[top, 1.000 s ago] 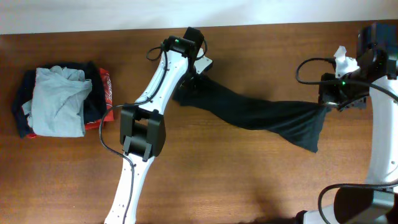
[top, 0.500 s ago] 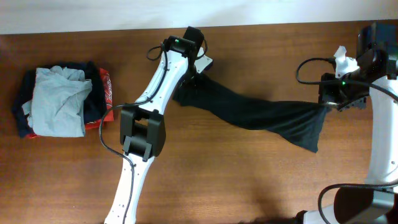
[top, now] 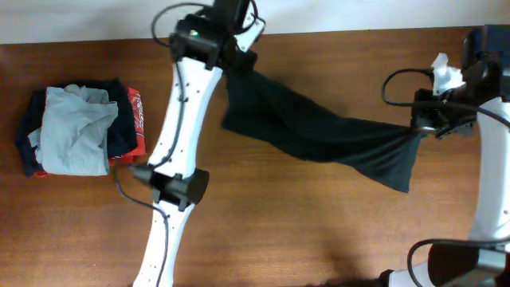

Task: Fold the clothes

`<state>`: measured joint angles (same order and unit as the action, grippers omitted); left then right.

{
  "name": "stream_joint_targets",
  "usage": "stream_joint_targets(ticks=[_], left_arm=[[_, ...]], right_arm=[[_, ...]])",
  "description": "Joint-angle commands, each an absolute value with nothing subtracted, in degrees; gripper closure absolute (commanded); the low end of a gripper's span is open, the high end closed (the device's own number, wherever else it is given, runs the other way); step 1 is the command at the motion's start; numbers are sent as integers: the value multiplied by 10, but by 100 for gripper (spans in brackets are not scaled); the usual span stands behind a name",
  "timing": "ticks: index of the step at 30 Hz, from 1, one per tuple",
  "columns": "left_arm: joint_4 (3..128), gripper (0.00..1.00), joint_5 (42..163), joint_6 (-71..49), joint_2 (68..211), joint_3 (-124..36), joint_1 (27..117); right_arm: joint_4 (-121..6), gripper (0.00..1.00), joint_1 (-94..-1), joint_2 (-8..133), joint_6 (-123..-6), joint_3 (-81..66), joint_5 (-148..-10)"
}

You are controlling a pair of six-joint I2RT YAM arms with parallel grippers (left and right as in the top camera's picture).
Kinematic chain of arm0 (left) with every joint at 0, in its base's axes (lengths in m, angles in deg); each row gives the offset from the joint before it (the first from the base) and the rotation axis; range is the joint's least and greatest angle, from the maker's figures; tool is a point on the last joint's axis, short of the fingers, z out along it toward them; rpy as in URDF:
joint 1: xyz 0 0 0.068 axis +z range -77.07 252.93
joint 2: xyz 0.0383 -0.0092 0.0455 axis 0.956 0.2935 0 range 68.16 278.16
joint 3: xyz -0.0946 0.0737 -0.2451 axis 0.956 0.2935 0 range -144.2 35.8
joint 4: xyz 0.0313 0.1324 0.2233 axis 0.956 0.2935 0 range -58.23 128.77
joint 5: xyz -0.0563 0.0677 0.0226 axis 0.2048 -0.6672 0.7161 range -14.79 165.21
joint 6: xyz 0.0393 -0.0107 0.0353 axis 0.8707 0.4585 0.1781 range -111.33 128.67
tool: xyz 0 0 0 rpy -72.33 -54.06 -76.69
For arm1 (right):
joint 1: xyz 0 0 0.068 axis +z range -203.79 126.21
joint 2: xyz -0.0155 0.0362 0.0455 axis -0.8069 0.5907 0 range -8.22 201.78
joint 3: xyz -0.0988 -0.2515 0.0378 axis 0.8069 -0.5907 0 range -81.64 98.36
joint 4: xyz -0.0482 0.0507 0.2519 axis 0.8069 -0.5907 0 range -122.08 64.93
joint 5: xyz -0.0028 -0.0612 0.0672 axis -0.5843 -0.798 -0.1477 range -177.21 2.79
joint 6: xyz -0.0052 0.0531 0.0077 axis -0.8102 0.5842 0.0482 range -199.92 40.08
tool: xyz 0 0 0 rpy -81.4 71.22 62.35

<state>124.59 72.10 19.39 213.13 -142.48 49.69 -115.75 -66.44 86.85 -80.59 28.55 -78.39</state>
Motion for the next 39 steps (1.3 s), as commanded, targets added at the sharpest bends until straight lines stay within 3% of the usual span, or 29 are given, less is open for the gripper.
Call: stream_joint_targets(ticks=[1, 9, 24, 31, 39], left_arm=[[1262, 99, 671, 168, 2058, -1440, 501], [1278, 99, 663, 142, 1934, -1440, 501], [1285, 99, 664, 116, 1788, -1428, 500], [1269, 99, 632, 107, 1788, -1292, 501], [1100, 99, 608, 106, 1788, -1088, 501]], right_arm=[[-1181, 96, -662, 844, -811, 368, -788], [-1224, 96, -662, 820, -810, 471, -755], [-1224, 96, -661, 761, -810, 467, -695], [-1211, 96, -661, 811, -810, 428, -698], [-1152, 96, -661, 903, -827, 417, -699]])
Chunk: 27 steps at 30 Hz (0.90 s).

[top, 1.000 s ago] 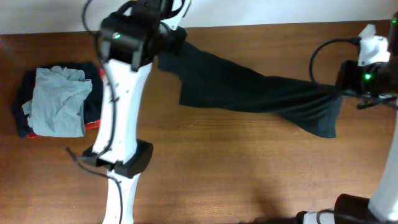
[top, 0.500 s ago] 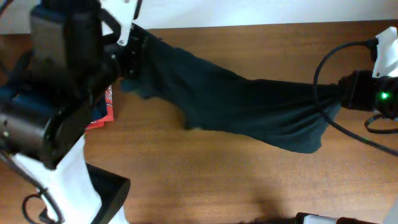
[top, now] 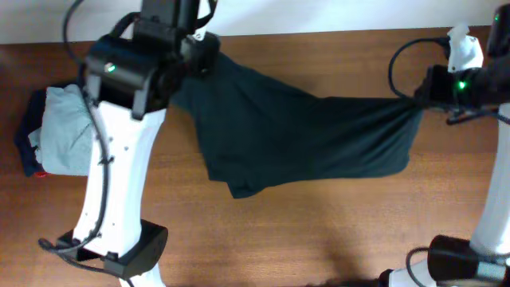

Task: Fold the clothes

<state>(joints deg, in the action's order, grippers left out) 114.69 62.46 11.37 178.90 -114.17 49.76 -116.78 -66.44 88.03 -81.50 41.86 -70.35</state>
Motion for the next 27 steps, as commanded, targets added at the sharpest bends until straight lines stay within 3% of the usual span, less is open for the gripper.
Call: stream_joint_targets(ticks=[1, 14, 22, 23, 24, 25, 26, 27], left_arm=[[1070, 99, 608, 106, 1788, -1056, 501], [743, 100, 608, 106, 1791, -778, 501], [608, 100, 608, 106, 1871, -734, 501], [591, 96, 608, 106, 1885, -734, 501], [571, 68, 608, 106, 1902, -734, 501], [549, 22, 608, 106, 1922, -734, 501], [538, 1, 608, 106, 1934, -734, 501], [532, 1, 608, 106, 1942, -734, 502]], right_arm=[[-1140, 96, -661, 918, -828, 417, -699], [-1009, 96, -661, 1098, -827, 417, -698], [-889, 96, -661, 1164, -827, 417, -698], [-876, 96, -661, 1170, -827, 417, -698], [-860, 81, -661, 1178, -827, 417, -698], [-843, 10, -661, 1187, -827, 417, -698], [-838, 1, -661, 1190, -827, 417, -699], [-832, 1, -661, 1194, -827, 417, -699]])
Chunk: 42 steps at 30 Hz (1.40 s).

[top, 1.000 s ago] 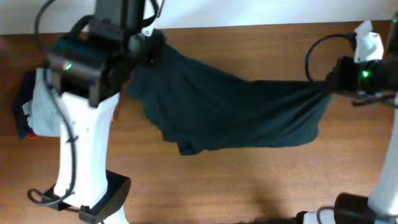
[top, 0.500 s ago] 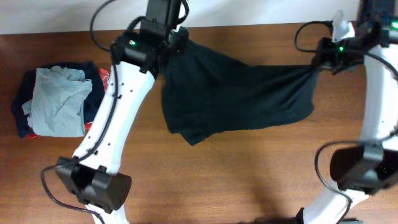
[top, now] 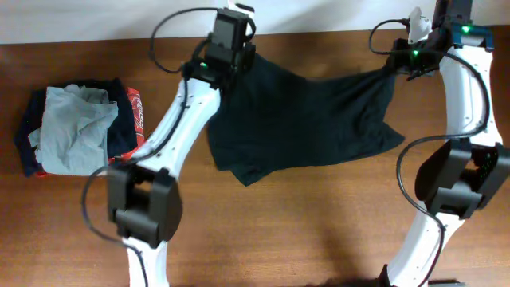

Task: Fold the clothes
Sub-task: 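Lay the garment flat on the table and release both grippers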

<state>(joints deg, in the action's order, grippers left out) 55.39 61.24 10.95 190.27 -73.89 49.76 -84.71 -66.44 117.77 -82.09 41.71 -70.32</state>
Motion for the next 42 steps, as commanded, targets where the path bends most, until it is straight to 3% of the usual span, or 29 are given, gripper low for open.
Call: stream_joint_targets(ticks=[1, 5, 10, 19, 23, 32, 36, 42], left_arm=[[531, 1, 608, 106, 1947, -734, 503], [576, 1, 608, 106, 1941, -745, 504], [749, 1, 647, 92, 1928, -835, 505], [1045, 1, 727, 37, 1899, -1033, 505], [1145, 1, 741, 37, 1899, -1052, 505], [1244, 1, 742, 23, 1844, -1052, 505], [1281, 0, 748, -4, 1834, -1047, 505], [1242, 1, 800, -10, 1834, -944, 504]], right_arm=[[-831, 1, -661, 1194, -827, 417, -699], [-835, 1, -666, 1193, -826, 418, -698], [-896, 1, -670, 1177, -825, 446, -698], [-1172, 1, -670, 1126, -809, 586, -701], [-1224, 1, -670, 1105, -776, 590, -749], [-1224, 1, -670, 944, -760, 564, -781], [-1224, 1, -670, 849, -749, 460, -788], [-1186, 1, -674, 838, -750, 280, -791]])
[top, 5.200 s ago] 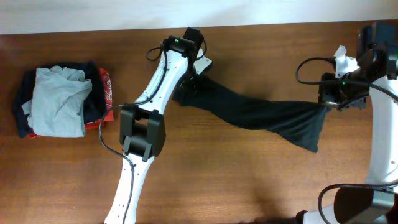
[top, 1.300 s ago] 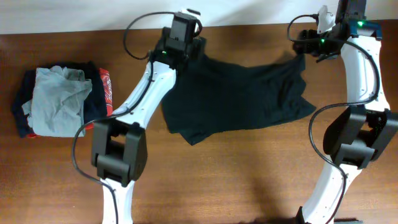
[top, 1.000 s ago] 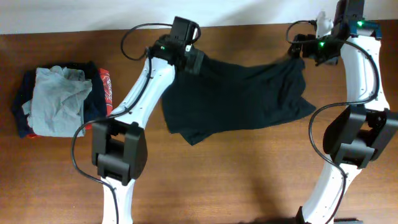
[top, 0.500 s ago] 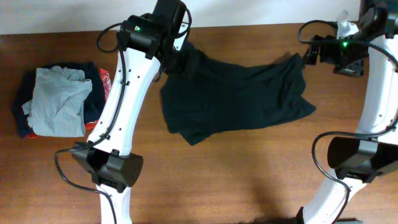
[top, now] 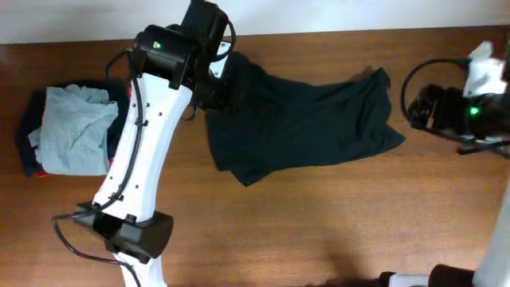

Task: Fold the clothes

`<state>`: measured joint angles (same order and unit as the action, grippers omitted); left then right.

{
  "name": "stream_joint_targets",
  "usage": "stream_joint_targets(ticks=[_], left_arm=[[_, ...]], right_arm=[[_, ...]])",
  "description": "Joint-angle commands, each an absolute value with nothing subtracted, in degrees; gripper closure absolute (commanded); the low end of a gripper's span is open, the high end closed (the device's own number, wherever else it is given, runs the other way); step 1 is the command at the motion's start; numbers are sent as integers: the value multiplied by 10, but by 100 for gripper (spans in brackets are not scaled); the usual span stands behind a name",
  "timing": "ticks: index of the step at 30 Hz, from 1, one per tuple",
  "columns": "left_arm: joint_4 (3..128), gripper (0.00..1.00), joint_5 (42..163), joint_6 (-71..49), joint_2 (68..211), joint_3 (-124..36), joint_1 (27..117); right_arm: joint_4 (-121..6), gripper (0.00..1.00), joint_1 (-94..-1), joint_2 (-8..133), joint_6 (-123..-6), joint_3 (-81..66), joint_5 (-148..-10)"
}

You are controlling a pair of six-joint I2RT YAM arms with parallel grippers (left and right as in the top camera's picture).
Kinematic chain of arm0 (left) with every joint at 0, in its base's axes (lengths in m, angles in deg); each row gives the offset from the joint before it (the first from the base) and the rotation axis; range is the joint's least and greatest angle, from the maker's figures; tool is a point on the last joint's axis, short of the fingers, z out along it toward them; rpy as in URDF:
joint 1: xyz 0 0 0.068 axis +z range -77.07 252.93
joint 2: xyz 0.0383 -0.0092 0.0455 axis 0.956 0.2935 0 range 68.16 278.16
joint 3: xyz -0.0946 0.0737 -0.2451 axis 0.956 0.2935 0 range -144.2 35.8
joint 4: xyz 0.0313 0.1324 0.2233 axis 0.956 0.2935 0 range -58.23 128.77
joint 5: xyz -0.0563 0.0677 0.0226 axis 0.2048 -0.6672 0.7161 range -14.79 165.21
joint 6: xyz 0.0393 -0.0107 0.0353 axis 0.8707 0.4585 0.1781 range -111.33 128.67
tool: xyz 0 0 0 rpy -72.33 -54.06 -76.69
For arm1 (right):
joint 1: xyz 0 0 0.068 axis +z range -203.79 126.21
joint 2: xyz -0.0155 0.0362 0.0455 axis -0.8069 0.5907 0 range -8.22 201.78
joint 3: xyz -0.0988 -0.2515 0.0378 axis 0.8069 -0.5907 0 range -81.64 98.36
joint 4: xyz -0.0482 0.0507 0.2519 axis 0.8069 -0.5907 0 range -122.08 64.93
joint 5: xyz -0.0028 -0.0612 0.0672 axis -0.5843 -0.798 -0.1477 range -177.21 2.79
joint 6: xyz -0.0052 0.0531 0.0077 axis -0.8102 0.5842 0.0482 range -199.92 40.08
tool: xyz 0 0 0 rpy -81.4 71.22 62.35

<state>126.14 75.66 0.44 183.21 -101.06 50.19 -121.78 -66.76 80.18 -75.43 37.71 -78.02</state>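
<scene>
A dark green garment (top: 307, 127) lies spread and rumpled across the middle of the brown table (top: 319, 223). Its upper right corner rests flat near the far edge. My left gripper (top: 213, 80) hangs over the garment's upper left corner. The wrist above hides its fingers, so its hold on the cloth cannot be made out. My right gripper (top: 421, 108) sits to the right of the garment, apart from its edge, with no cloth in it.
At the table's left end sits a pile of clothes (top: 76, 131): a pale grey-blue piece on top of navy and red ones. The left arm's base (top: 131, 235) stands at the front left. The right arm's cable loops near the right edge.
The right gripper has let go of the garment's upper right corner and now sits further right and nearer the front. The corner lies on the table. The left arm has changed pose over the upper left corner.
Both grippers first held the garment stretched between them, hanging as a narrow band. It was then spread wider and carried toward the far edge, with the lower part on the table. Now the cloth lies flat and the right gripper is off it.
</scene>
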Motion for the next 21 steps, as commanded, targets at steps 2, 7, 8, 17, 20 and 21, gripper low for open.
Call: stream_joint_targets(ticks=[2, 7, 8, 17, 20, 21], left_arm=[[1221, 1, 806, -10, 1834, -884, 503], [1141, 3, 813, -11, 1834, -702, 479], [1123, 5, 816, -8, 1834, -676, 473], [992, 46, 818, 73, 1834, -527, 383], [948, 50, 812, 81, 1834, -490, 366], [935, 51, 811, 81, 1834, -478, 363]], right_arm=[[-1141, 1, -687, 838, -749, 208, -791], [-1050, 1, -749, 839, -750, 66, -789], [-1040, 1, -756, 839, -750, 52, -789], [-953, 4, -766, 840, -749, -9, -782], [-949, 4, -766, 841, -750, -11, -776], [-948, 4, -766, 841, -750, -11, -775]])
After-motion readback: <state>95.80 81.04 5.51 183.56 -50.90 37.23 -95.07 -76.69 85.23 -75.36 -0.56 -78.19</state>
